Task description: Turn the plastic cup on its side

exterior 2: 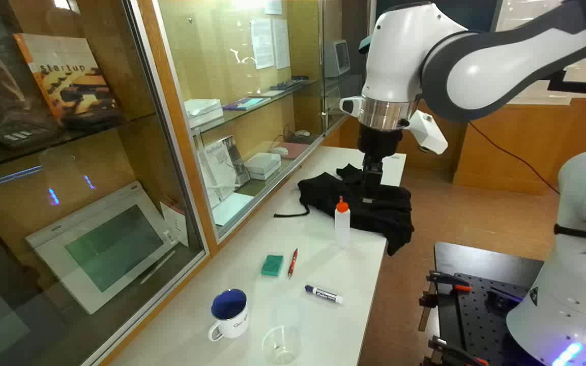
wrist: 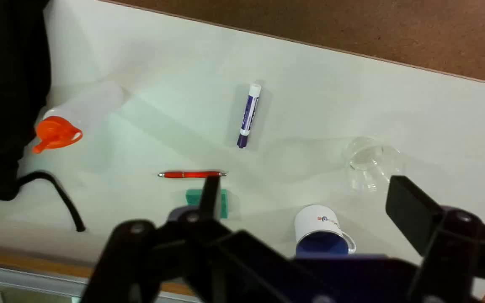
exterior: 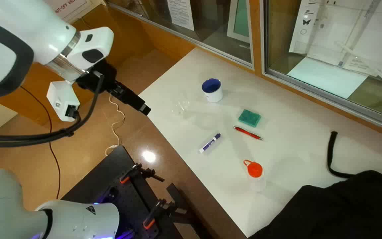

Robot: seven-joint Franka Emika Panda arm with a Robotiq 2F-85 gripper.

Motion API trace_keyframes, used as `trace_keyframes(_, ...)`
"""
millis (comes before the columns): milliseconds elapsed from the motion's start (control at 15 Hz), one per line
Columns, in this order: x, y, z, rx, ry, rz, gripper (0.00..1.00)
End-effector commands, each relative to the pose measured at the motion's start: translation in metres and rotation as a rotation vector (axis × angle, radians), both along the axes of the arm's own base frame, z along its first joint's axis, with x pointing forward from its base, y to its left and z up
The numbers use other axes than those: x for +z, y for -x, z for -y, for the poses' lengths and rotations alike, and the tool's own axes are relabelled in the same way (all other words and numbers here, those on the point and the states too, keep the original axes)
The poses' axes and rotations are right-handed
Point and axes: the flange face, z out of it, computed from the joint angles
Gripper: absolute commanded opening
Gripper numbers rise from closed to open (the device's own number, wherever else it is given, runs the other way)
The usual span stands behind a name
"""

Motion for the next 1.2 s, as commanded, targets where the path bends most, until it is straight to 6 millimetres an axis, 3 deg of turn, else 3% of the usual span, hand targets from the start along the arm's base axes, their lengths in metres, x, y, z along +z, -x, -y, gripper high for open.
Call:
trace_keyframes(0, 0.001, 0.000, 0.000, 0.000, 0.000, -0.001, 1.00)
trace_keyframes(333, 0.001, 0.000, 0.000, 0.000, 0.000, -0.001, 1.00)
trace_keyframes(533, -0.010, -0.015, -0.003, -0.008, -0.005, -0.014, 1.00)
trace_keyframes(733, -0.040, -0.037, -0.014, 0.027, -0.022, -0.031, 1.00)
trace_keyframes(1133, -0.127, -0.084, -0.034, 0.076, -0.029, -0.046, 1.00)
